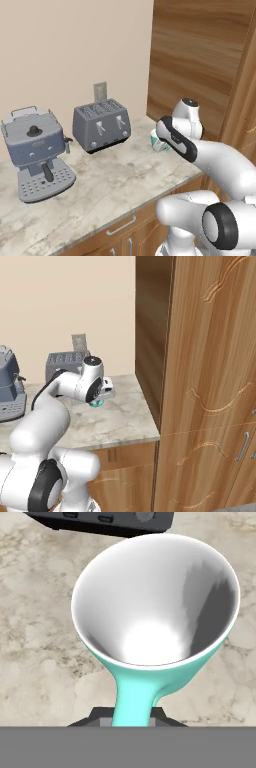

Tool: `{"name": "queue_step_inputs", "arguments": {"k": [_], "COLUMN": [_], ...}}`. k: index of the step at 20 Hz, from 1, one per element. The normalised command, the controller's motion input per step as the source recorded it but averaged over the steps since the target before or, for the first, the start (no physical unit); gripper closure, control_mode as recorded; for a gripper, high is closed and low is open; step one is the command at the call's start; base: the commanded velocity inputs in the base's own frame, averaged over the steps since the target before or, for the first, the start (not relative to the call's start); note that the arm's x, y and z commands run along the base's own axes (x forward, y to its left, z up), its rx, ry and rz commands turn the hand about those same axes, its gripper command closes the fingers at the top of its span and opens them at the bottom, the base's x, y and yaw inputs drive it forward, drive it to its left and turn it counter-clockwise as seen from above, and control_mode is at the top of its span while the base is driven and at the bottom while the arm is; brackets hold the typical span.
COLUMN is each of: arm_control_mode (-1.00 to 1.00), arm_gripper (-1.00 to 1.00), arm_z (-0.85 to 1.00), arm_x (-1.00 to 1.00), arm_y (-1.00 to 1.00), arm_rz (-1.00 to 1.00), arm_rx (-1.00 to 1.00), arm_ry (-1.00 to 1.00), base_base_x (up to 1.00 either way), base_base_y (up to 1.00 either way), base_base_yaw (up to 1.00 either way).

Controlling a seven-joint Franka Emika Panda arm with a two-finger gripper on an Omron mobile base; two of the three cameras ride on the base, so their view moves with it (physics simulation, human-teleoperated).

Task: Clear the mugs and bowl far away from the sink.

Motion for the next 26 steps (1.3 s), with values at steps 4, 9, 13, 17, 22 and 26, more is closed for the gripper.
{"name": "queue_step_inputs", "arguments": {"k": [4,9,13,17,22,26], "arm_control_mode": [-1.00,-1.00,-1.00,-1.00,-1.00,-1.00], "arm_gripper": [1.00,1.00,1.00,1.00,1.00,1.00], "arm_z": [-0.32,-0.28,-0.25,-0.25,-0.19,-0.16], "arm_x": [0.26,0.36,0.40,0.56,0.55,0.39], "arm_y": [-0.20,-0.17,-0.04,0.00,0.00,-0.10], "arm_rz": [0.00,0.00,0.00,0.00,0.00,0.00], "arm_rx": [0.01,0.00,0.00,0.00,0.00,0.00], "arm_ry": [0.00,-0.01,-0.05,-0.04,-0.01,0.01], "base_base_x": [0.00,0.00,0.00,0.00,0.00,0.00], "base_base_y": [0.00,0.00,0.00,0.00,0.00,0.00], "base_base_yaw": [0.00,0.00,0.00,0.00,0.00,0.00]}}
